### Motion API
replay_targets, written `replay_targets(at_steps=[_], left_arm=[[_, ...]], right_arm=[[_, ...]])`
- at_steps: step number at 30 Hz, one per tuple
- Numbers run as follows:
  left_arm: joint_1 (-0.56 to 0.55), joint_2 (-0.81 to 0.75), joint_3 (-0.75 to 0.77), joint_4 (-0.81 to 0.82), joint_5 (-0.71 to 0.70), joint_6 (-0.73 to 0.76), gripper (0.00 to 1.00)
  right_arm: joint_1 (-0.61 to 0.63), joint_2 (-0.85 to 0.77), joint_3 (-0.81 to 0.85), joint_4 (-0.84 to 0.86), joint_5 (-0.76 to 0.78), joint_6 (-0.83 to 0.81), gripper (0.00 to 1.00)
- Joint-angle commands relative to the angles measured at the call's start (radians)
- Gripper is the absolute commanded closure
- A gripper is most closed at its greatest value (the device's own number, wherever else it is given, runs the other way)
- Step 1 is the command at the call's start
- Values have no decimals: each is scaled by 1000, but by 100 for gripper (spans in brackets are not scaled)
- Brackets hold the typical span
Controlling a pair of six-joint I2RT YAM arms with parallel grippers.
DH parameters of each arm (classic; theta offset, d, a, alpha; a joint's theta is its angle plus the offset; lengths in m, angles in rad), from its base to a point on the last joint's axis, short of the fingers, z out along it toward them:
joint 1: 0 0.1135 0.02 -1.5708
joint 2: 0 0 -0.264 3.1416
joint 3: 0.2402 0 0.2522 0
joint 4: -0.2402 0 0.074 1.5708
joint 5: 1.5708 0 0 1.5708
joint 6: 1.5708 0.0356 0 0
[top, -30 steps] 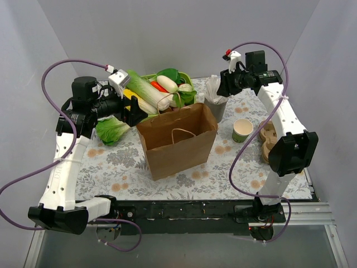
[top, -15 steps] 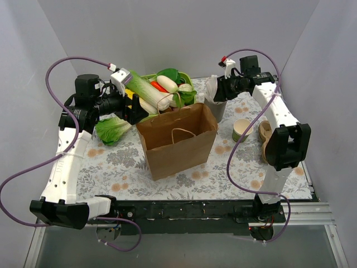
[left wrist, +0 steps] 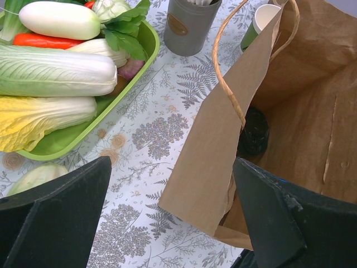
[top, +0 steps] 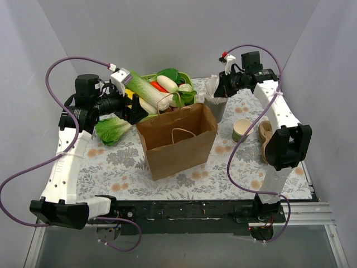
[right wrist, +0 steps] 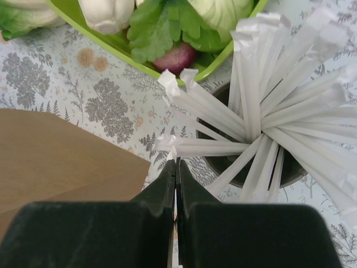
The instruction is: Pack the takeout coffee
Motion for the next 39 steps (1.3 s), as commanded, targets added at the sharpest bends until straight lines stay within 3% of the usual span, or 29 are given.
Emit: replay_targets(at_steps=[1, 7, 10, 14, 21, 31, 39], left_arm=[[0, -17, 8, 6, -6, 20, 7], [0, -6, 2, 22, 9, 16, 8], [0, -5, -16, 44, 12, 13, 8], [0, 7, -16, 72, 35, -16, 8], [0, 15, 34, 38, -1, -1, 8], [0, -11, -21, 44, -190, 63, 7], [0, 30, -9, 52, -270, 82, 7]], right_arm=[[-1, -76, 111, 0, -58, 6, 99], [-1, -184, 138, -23, -34, -23, 99], [-1, -233, 69, 18, 3, -40, 99], [-4, -193, 67, 40, 6, -36, 99], [-4, -233, 254, 38, -102, 4, 99], [-4, -546, 96, 193, -279, 130, 99], [-5, -669, 81, 124, -461, 257, 99]])
